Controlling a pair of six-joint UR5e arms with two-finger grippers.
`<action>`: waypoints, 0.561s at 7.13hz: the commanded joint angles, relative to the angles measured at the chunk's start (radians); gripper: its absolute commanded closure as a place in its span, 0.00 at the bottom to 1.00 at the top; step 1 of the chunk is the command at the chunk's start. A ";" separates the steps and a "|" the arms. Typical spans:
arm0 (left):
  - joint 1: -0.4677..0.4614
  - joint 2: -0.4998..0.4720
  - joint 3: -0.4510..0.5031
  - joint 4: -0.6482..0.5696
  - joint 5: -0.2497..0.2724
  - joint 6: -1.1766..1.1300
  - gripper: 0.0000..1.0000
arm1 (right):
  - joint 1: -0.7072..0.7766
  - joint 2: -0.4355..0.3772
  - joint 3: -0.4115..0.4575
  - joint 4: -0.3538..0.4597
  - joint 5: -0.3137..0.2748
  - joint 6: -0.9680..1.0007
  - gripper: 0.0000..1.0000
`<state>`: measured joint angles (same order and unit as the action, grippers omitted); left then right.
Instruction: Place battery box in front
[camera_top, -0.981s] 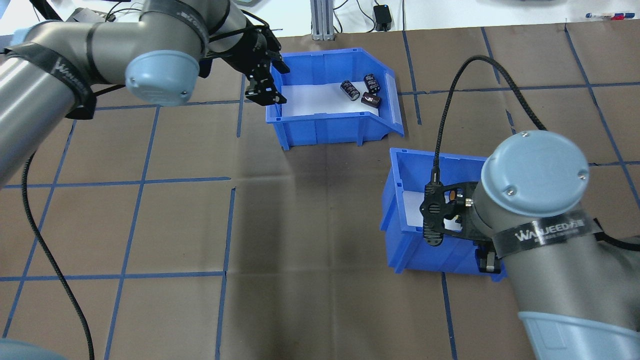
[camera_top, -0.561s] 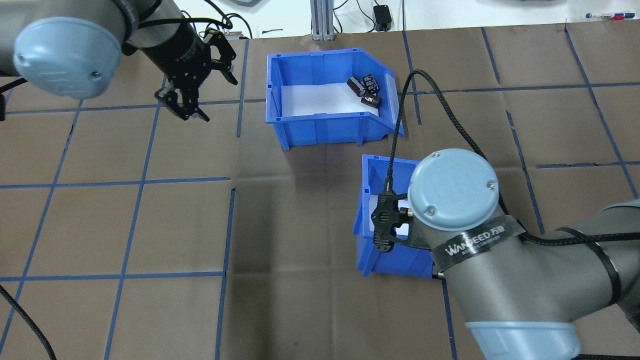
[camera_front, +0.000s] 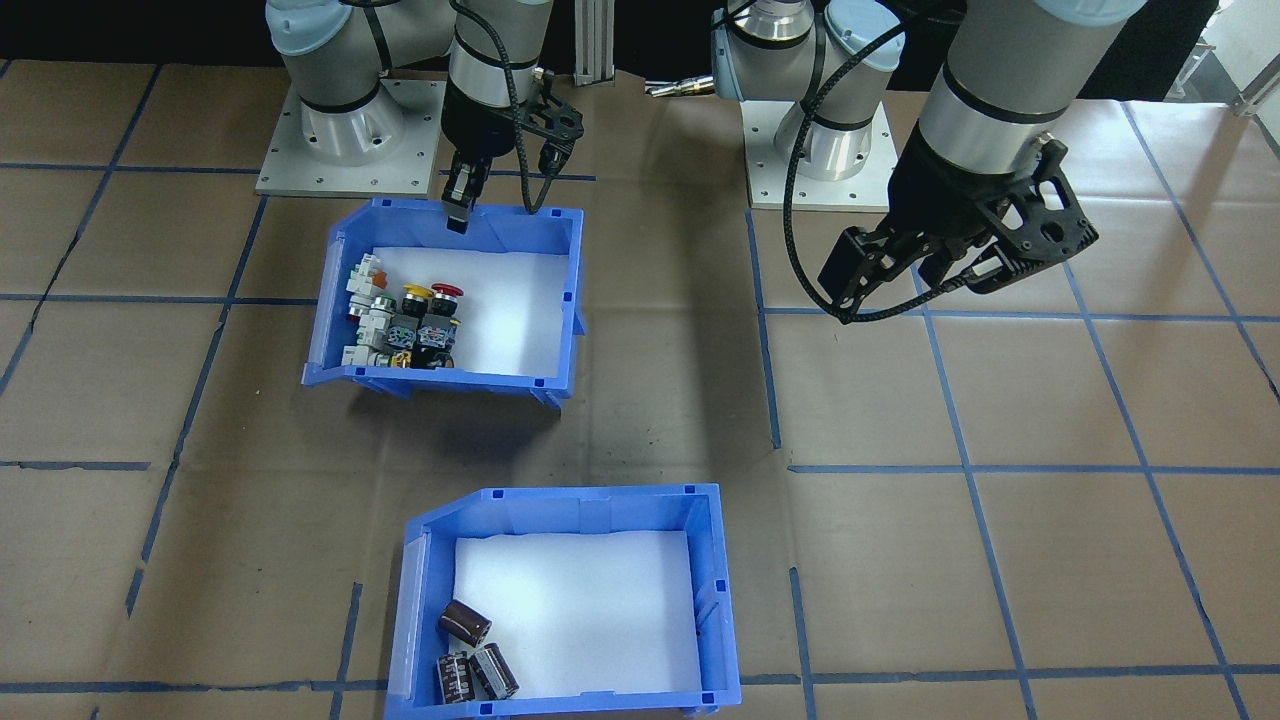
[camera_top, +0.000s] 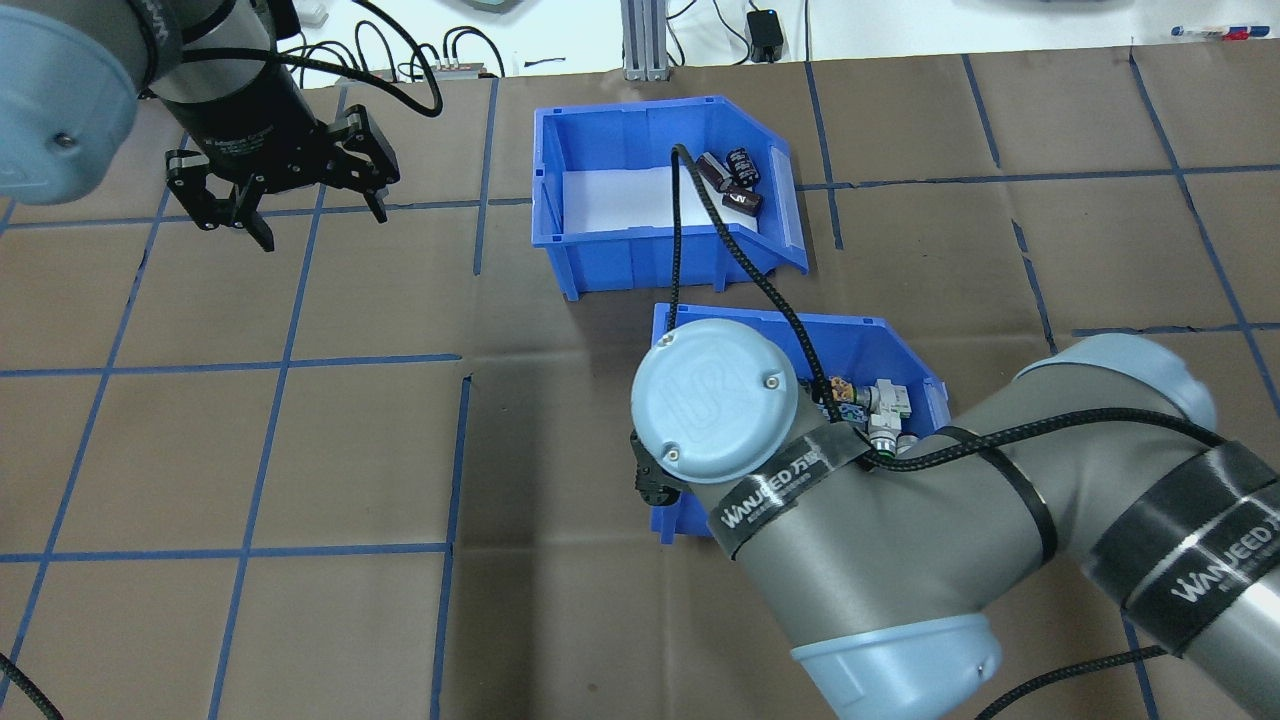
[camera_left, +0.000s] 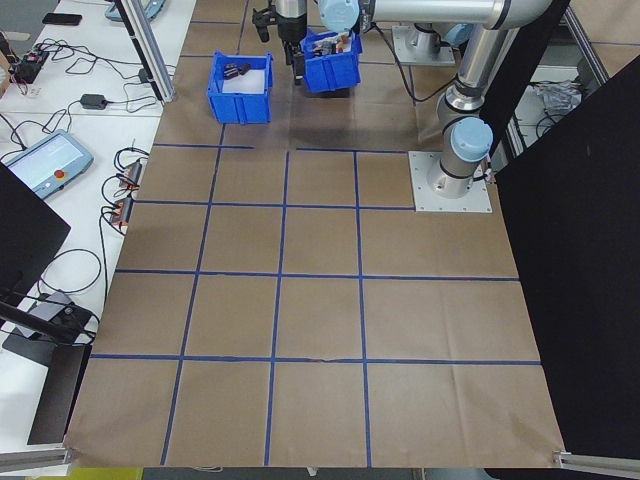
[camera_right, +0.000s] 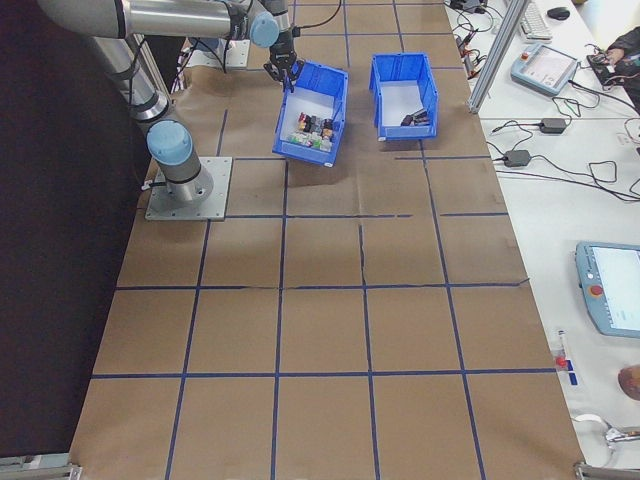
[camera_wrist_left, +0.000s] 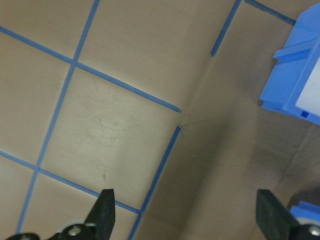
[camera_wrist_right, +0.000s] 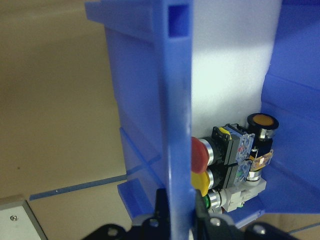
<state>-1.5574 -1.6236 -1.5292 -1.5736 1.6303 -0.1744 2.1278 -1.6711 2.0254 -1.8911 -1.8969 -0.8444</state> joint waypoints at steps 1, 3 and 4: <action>-0.003 0.019 -0.003 -0.006 -0.010 0.183 0.00 | 0.085 0.075 -0.052 -0.026 -0.004 0.053 1.00; -0.009 0.068 0.016 -0.002 -0.003 0.167 0.00 | 0.096 0.109 -0.050 -0.065 -0.004 0.077 1.00; -0.009 0.092 0.026 0.006 -0.013 0.141 0.00 | 0.103 0.108 -0.036 -0.066 -0.005 0.074 1.00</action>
<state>-1.5642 -1.5602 -1.5181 -1.5741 1.6231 -0.0099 2.2219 -1.5688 1.9795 -1.9475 -1.9012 -0.7714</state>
